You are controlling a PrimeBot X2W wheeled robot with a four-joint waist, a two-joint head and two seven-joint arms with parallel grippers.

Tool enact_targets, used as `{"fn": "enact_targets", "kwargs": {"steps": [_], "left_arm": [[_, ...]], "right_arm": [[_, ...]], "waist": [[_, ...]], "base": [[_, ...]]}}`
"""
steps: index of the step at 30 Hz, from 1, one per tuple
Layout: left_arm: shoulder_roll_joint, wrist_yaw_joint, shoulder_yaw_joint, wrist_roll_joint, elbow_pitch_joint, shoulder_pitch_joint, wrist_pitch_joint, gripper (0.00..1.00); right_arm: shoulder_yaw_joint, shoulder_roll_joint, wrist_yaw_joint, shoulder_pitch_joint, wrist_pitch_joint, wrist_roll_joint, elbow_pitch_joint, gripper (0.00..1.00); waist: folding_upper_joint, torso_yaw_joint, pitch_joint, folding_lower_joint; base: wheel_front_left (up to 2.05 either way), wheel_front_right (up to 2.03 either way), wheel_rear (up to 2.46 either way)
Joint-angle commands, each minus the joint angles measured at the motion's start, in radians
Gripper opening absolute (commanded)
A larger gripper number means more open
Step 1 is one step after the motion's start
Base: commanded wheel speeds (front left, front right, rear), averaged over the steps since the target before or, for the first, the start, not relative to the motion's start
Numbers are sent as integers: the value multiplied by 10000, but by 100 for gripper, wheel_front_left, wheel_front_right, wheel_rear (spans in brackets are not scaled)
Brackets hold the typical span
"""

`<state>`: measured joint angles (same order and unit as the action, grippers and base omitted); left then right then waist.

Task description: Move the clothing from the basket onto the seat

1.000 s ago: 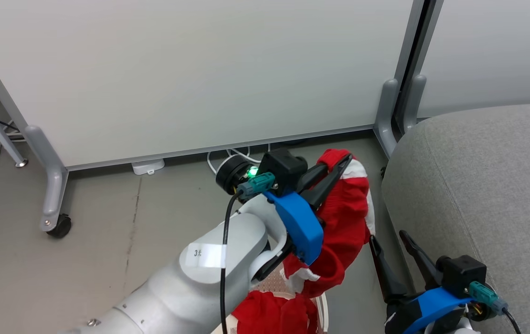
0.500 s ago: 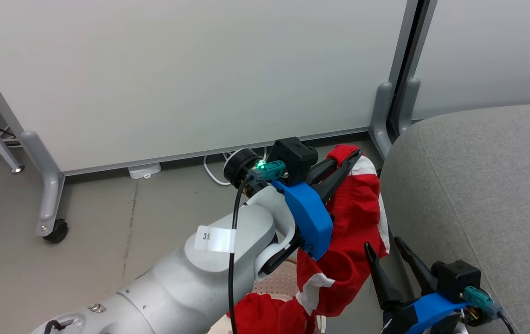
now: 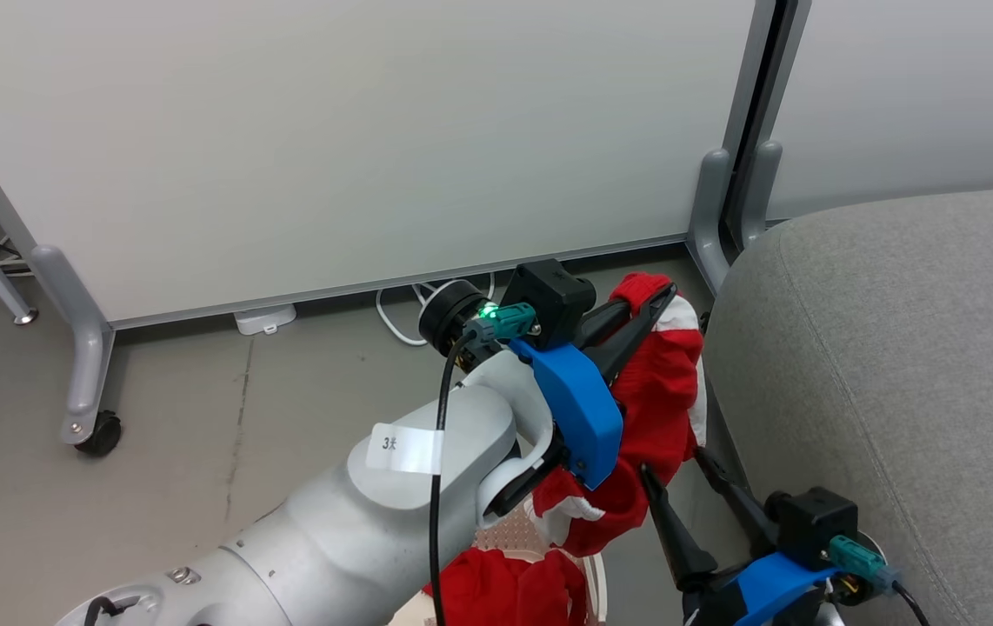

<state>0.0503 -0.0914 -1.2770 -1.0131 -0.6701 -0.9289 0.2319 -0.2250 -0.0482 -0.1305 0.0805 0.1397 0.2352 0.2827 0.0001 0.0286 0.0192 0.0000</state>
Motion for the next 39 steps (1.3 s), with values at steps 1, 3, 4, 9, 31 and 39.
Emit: {"fn": "enact_targets", "kwargs": {"steps": [1, 3, 4, 9, 31, 39], "left_arm": [[0, 29, -36, -65, -9, -163, 63, 0], [1, 26, -45, -68, 4, -183, 76, 0], [0, 26, -50, -75, 4, -192, 85, 0], [0, 19, -61, -129, -10, -182, 87, 0], [1, 0, -68, -75, 199, -34, -84, 0], [1, -27, -69, -61, 323, 31, -124, 0]], "right_arm": [[-180, -40, -5, 145, -102, 58, -39, 100], [-375, -40, -5, 197, -190, 85, -37, 100], [-464, -40, -5, 248, -228, 81, -24, 100], [-924, -40, -5, 612, -375, 83, 85, 100], [-1515, -40, -5, 2472, -611, -258, 1998, 100], [-1692, -38, -5, 3070, -230, 97, 2595, 100]], "waist": [[-1, 21, -2, 0], [-1, 32, -1, 0], [-1, 36, -2, 0], [-1, 50, -6, 0], [-1, -76, -18, 0], [-1, -125, 12, 0]], "base": [[0, 0, 0], [0, 0, 0], [0, 0, 0], [0, 0, 0], [0, 0, 0], [0, 0, 0]]}}
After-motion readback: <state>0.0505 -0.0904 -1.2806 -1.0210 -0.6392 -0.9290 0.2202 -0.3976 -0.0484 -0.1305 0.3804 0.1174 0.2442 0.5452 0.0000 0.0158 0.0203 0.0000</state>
